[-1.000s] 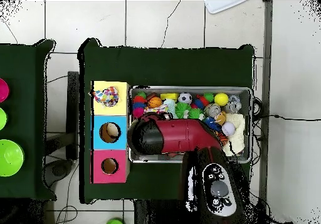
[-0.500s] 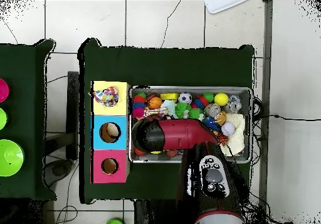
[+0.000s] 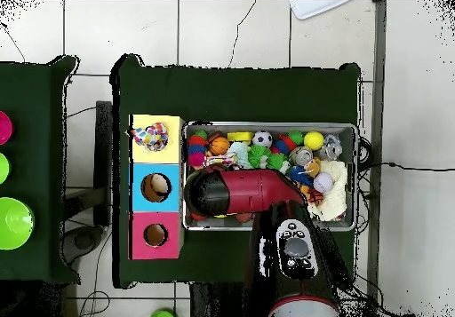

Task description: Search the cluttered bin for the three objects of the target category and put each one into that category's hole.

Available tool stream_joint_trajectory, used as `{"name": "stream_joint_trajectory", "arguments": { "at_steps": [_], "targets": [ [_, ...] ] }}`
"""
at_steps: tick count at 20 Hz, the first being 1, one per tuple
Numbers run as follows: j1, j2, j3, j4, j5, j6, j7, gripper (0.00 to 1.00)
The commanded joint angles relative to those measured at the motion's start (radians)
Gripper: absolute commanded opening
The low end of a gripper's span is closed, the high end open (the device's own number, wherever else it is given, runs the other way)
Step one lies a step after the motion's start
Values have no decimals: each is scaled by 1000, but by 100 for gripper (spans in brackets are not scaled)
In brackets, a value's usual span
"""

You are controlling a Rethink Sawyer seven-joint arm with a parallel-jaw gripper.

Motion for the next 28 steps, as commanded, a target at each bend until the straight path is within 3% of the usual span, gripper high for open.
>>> {"name": "stream_joint_trajectory", "arguments": {
  "at_steps": [1, 12, 13, 15, 24, 27, 28],
  "targets": [
    [-7, 30, 3, -19, -23, -7, 105, 100],
    [-24, 76, 39, 1, -19, -97, 118, 100],
    [-21, 78, 37, -1, -25, -98, 112, 0],
    [-30, 79, 44, 7, -31, -137, 110, 0],
    [-66, -14, 103, 68, 10, -66, 72, 0],
    [-156, -100, 223, 137, 72, -9, 22, 0],
    [-220, -136, 305, 174, 122, 17, 5, 0]
  ]
}}
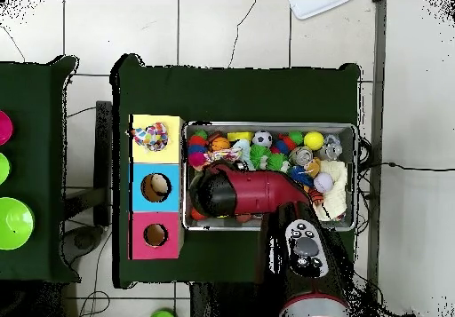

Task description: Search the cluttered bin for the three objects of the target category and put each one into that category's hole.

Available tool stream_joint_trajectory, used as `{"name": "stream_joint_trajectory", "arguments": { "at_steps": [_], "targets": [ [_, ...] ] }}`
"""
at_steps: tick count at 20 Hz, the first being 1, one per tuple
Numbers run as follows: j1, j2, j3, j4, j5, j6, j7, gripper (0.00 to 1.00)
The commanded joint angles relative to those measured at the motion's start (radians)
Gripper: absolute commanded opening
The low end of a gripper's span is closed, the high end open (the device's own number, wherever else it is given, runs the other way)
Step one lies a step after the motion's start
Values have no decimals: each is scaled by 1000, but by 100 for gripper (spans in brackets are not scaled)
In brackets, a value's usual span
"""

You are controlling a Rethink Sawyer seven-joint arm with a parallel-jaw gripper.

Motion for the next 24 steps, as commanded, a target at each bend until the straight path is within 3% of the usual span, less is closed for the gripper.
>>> {"name": "stream_joint_trajectory", "arguments": {
  "at_steps": [1, 2, 3, 5, 7, 8, 11, 14, 20, 24],
  "targets": [
    [-249, -164, 379, 186, 157, 122, -32, 0],
    [-329, -179, 488, 221, 210, 108, -29, 0],
    [-371, -193, 548, 245, 284, 125, 17, 0],
    [-369, -230, 561, 254, 309, 141, 42, 0],
    [-354, -248, 570, 245, 278, 195, -23, 0],
    [-355, -250, 572, 268, 300, 170, 25, 0],
    [-237, -312, 398, 222, 231, 224, 70, 0],
    [-157, -305, 287, 172, 169, 236, 110, 0],
    [-89, -236, 208, 118, 124, 193, 117, 0],
    [-90, -233, 232, 114, 149, 156, 109, 0]
  ]
}}
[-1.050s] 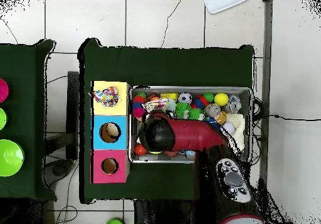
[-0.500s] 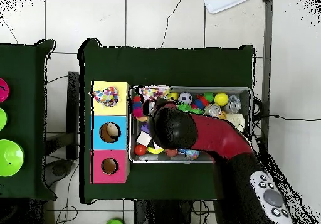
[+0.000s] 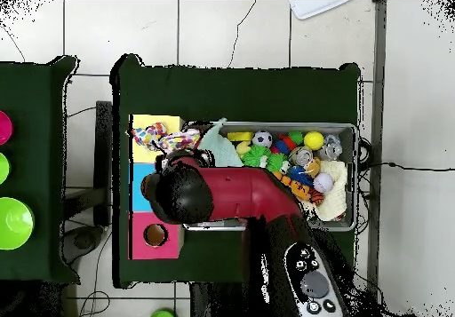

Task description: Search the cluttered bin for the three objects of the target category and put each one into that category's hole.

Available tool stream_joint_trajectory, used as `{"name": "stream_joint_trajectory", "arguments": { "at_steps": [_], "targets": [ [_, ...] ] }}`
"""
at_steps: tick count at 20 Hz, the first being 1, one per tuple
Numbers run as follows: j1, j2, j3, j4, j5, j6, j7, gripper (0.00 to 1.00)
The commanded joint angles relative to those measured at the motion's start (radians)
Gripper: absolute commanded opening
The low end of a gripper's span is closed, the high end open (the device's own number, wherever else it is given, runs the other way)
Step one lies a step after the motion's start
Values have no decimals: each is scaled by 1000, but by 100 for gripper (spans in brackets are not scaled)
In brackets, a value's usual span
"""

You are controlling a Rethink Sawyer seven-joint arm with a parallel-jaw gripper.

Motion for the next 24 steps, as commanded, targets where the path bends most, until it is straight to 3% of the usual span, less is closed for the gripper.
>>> {"name": "stream_joint_trajectory", "arguments": {
  "at_steps": [1, 13, 24],
  "targets": [
    [-7, 32, -30, -25, -22, 40, 101, 0],
    [-43, 61, 22, -34, -23, 18, 55, 0],
    [-101, 112, 120, 8, 44, -82, 109, 0]
  ]
}}
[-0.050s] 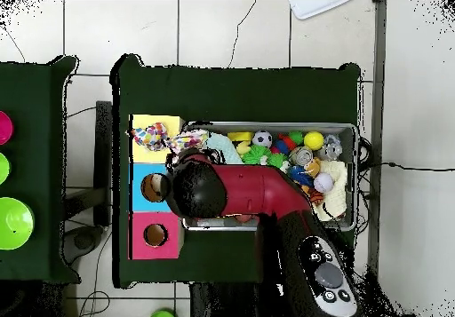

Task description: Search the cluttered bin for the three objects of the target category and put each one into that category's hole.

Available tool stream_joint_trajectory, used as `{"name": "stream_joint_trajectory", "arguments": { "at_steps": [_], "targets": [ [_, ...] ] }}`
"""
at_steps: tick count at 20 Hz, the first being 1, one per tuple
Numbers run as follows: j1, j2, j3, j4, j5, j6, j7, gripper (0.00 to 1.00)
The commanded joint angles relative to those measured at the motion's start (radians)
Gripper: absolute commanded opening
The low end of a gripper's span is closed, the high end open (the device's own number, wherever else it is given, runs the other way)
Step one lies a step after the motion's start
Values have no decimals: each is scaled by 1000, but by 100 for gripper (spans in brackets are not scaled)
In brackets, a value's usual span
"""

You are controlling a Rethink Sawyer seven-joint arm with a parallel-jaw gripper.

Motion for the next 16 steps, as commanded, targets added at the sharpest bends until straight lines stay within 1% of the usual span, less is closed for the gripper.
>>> {"name": "stream_joint_trajectory", "arguments": {
  "at_steps": [1, 4, 6, 13, 16],
  "targets": [
    [-52, 75, 121, 22, 58, -89, 118, 0],
    [-87, 80, 194, 48, 78, -141, 124, 0],
    [-96, 85, 220, 56, 86, -150, 130, 0],
    [-131, 94, 289, 73, 112, -166, 151, 0],
    [-137, 97, 307, 79, 117, -178, 158, 0]
  ]
}}
